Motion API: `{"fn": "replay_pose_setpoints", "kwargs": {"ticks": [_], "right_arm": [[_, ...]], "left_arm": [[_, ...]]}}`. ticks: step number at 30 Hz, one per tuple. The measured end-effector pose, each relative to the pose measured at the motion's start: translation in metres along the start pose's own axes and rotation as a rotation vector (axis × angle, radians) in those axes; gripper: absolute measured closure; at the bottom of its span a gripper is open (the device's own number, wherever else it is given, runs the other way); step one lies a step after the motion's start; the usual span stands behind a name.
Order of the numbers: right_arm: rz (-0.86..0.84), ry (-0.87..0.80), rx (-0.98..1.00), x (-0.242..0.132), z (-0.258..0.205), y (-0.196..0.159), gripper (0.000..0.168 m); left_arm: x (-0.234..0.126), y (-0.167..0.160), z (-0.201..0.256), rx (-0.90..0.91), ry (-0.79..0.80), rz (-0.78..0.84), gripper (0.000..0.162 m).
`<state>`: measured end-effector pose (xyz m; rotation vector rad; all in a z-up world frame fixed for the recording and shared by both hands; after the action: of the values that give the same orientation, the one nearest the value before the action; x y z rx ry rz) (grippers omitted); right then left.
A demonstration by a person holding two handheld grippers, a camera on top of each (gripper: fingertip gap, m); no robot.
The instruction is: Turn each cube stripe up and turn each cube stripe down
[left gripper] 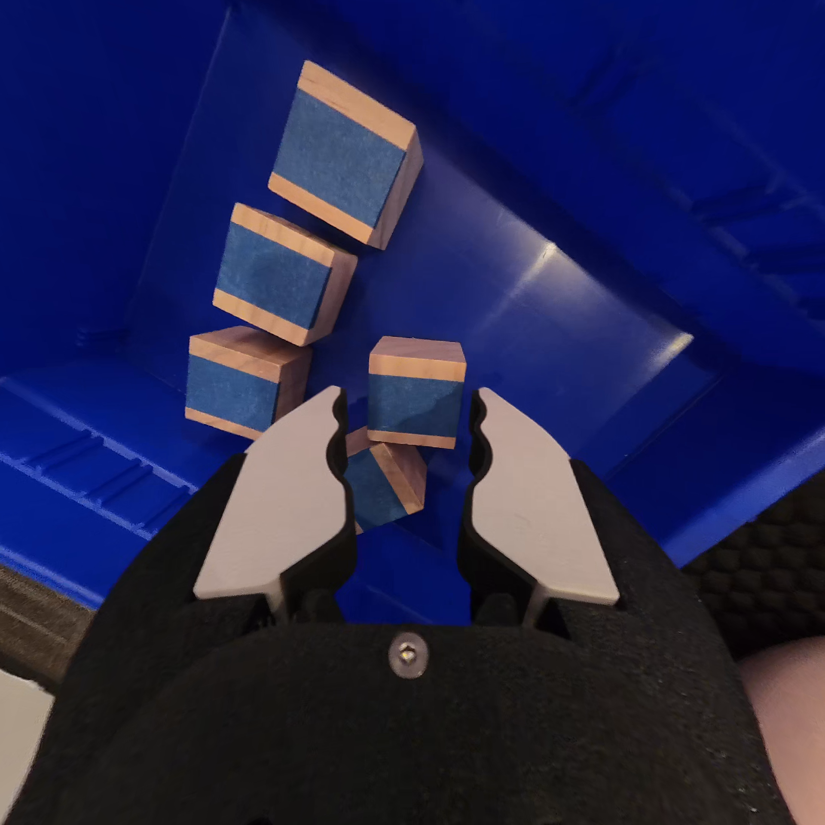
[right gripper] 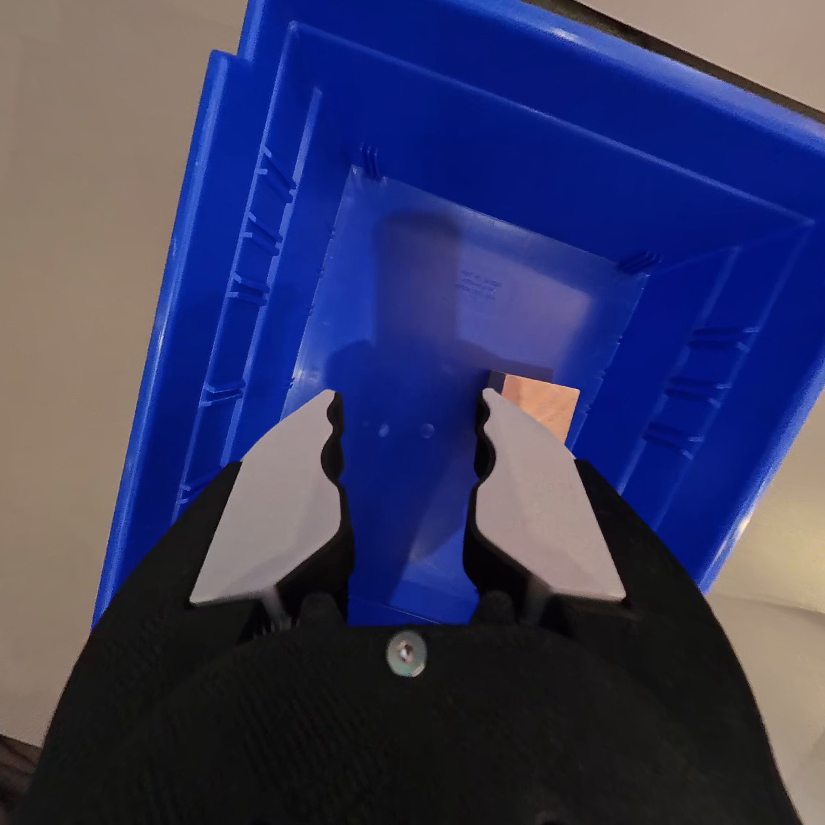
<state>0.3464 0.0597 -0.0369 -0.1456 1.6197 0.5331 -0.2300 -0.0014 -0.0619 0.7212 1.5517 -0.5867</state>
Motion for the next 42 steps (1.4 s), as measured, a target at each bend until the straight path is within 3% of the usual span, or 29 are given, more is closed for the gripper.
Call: {"fn": "replay_pose_setpoints", "kwargs": {"ticks": [4,7,10,13,16,19,22,24,27,30,35,39,42], "right_arm": [[-0.020,0.005,-0.005,0.004,0.000,-0.001,0.109],[-0.028,0.005,-0.012,0.005,-0.001,-0.001,0.109],[-0.028,0.001,-0.021,0.004,-0.002,0.000,0.111],[0.005,-0.023,-0.032,-0.002,-0.005,0.003,0.113],[0.094,-0.091,-0.037,-0.022,-0.012,0.011,0.116],[0.308,-0.275,-0.111,-0.063,-0.033,0.026,0.117],[0.736,-0.285,-0.398,-0.112,-0.098,0.041,0.109],[0.996,-0.212,-0.683,-0.132,-0.156,0.033,0.105],[1.244,-0.164,-1.002,-0.141,-0.225,0.006,0.109],[1.308,-0.199,-1.126,-0.137,-0.263,-0.008,0.107],[1.354,-0.223,-1.191,-0.135,-0.285,-0.017,0.104],[1.349,-0.258,-1.233,-0.129,-0.289,-0.020,0.122],[1.347,-0.267,-1.242,-0.129,-0.289,-0.020,0.123]], "left_arm": [[0.013,-0.001,-0.002,0.000,-0.005,-0.054,0.108],[0.019,0.001,-0.001,0.018,-0.021,-0.074,0.117],[0.006,0.001,-0.005,0.029,0.074,-0.064,0.117],[-0.037,0.010,-0.008,0.024,0.212,0.133,0.117],[-0.101,0.028,0.008,0.032,0.258,0.514,0.118],[-0.157,0.050,0.049,0.124,0.111,0.892,0.118],[-0.193,0.075,0.093,0.178,-0.202,1.162,0.118],[-0.203,0.090,0.117,0.187,-0.474,1.252,0.118],[-0.198,0.109,0.149,0.232,-0.800,1.210,0.118],[-0.187,0.125,0.175,0.293,-0.916,1.133,0.118],[-0.178,0.137,0.198,0.324,-1.027,1.071,0.118],[-0.174,0.139,0.208,0.355,-1.110,1.020,0.117],[-0.172,0.140,0.209,0.364,-1.105,1.014,0.118]]}}
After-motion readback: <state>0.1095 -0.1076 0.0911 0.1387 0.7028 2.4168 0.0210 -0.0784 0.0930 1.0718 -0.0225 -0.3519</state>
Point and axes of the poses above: each gripper's, where its closed fingertips meet, x out along the fingers, y out of its top, z = x × y across the jaws, the point moved 6 cm from there along -x, back along the fingers, and after that the axes turned 9 degrees about -z, right-handed, at the moved point
